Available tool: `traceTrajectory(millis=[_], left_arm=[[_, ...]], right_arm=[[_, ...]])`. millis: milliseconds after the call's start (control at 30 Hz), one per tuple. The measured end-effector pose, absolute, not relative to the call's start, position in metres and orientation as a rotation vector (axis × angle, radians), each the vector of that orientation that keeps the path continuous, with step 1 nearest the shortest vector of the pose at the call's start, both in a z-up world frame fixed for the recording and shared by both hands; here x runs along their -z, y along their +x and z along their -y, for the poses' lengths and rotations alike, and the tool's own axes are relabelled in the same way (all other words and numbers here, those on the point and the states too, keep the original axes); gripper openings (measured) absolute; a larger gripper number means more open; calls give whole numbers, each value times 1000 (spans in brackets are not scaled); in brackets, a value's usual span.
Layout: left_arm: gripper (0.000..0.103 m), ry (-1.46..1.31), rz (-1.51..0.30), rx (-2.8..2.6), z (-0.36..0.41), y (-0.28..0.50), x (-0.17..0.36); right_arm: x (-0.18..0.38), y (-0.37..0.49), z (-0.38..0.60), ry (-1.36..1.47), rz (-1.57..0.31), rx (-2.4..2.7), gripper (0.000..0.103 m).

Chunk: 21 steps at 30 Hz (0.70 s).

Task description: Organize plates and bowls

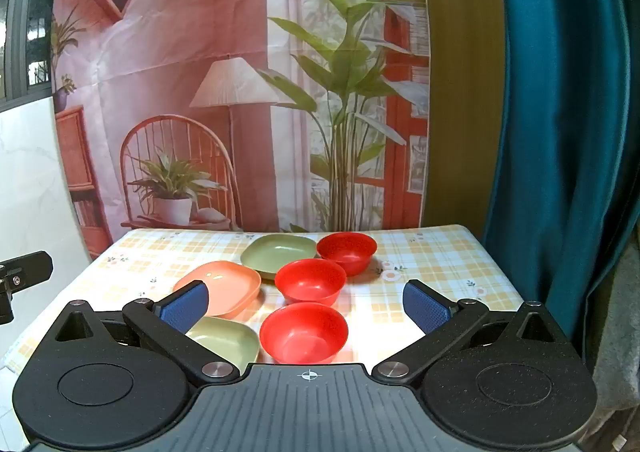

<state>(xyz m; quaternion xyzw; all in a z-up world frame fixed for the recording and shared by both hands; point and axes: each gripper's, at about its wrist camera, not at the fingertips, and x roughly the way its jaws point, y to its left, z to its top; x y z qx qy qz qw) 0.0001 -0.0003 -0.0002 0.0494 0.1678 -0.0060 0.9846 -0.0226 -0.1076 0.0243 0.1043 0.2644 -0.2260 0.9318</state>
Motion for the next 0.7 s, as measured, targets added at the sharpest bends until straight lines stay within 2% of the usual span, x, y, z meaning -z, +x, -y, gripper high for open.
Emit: traceTrajectory(millis=[700], left_arm=[[103,87,-332,12,1,-1,-1]], right_arm=[[-23,-23,107,211,-540,464,103]])
